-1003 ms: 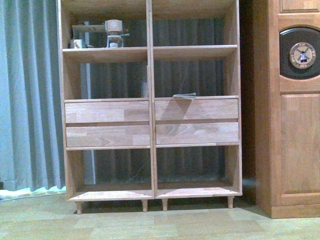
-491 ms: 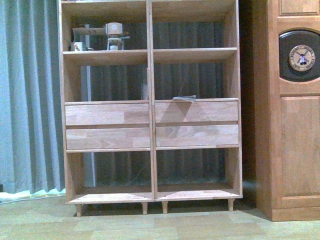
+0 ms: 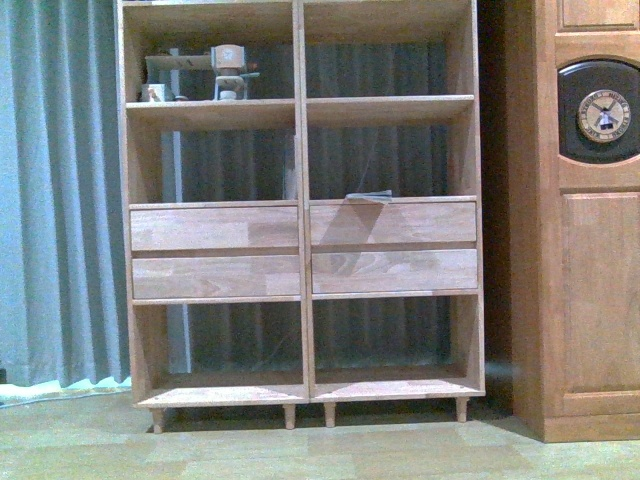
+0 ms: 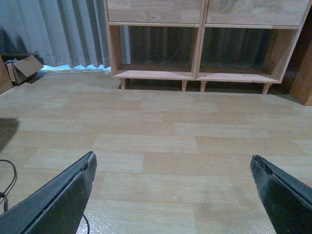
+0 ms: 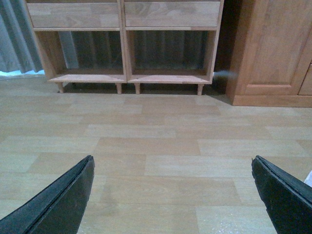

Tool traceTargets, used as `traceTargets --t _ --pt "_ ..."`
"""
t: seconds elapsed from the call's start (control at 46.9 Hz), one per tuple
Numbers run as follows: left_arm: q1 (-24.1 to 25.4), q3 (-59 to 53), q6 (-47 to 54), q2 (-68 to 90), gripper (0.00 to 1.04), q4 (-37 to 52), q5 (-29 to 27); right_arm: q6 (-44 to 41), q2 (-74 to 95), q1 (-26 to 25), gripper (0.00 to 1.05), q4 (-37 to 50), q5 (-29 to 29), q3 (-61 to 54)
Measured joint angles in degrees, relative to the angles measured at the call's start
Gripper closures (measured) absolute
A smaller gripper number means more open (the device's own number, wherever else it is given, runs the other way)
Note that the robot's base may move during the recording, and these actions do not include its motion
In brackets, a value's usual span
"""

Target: Organize books on shelf

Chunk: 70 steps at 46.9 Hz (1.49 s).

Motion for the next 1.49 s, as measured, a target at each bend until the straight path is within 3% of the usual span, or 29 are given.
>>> traceTargets --t 1.494 --pt "0.0 0.0 0.0 0.0 0.07 0.0 0.0 0.0 0.0 0.0 0.07 0.0 0.0 0.0"
